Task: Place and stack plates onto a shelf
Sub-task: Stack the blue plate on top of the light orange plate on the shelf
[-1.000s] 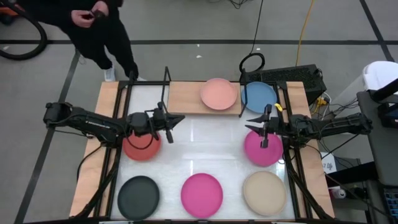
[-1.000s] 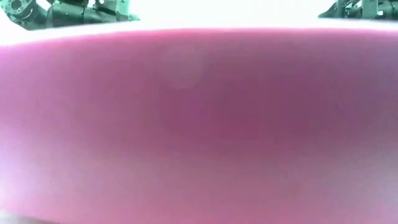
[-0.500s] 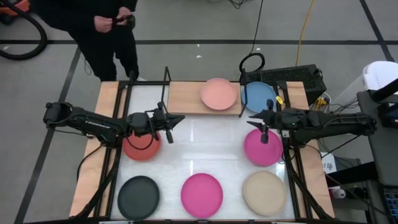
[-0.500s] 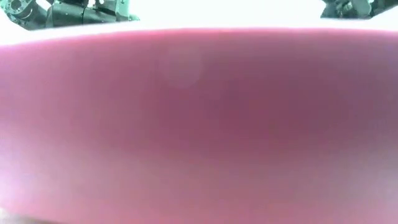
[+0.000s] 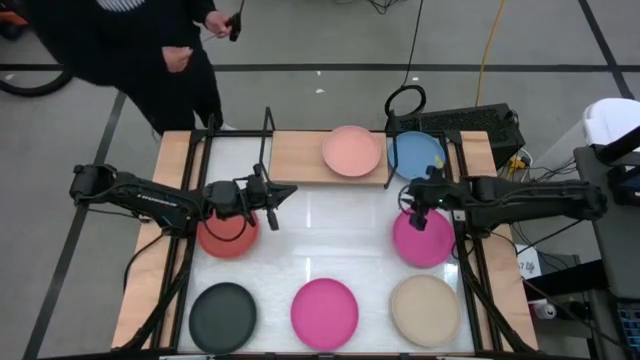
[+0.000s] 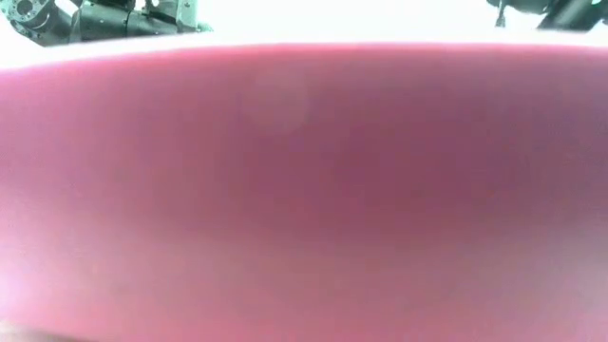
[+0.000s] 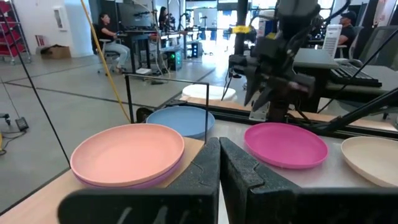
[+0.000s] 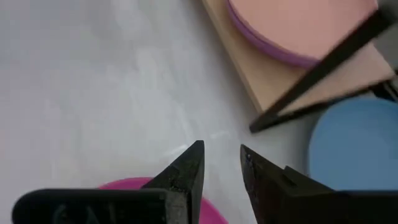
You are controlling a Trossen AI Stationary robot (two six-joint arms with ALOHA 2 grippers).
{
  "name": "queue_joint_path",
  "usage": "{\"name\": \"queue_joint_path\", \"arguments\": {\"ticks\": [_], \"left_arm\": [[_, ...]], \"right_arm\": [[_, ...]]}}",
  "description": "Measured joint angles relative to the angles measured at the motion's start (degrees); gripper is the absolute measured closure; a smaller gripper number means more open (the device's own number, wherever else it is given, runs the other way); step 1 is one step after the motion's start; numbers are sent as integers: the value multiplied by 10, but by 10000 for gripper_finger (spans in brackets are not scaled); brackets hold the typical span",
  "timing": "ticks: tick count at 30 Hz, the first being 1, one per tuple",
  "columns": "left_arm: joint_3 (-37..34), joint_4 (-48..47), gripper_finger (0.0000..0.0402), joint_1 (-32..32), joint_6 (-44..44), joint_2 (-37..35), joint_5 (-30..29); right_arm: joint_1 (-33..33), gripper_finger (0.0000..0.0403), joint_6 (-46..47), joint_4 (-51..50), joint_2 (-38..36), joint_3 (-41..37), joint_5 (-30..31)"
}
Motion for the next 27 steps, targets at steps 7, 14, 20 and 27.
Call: {"name": "queue_joint_path", "arguments": {"ticks": [7,14,20,27], "left_arm": [[0,0,396,0,0,0,0],[0,0,396,0,0,0,0],[0,0,396,0,7,0,0],[0,0,396,0,7,0,0]], "right_arm": [[-72,277,-21,14,87,-12,29],[-156,211,-26,18,182,-12,80],[-213,191,-68,81,251,-12,72],[-254,194,-96,100,307,-12,72]]}}
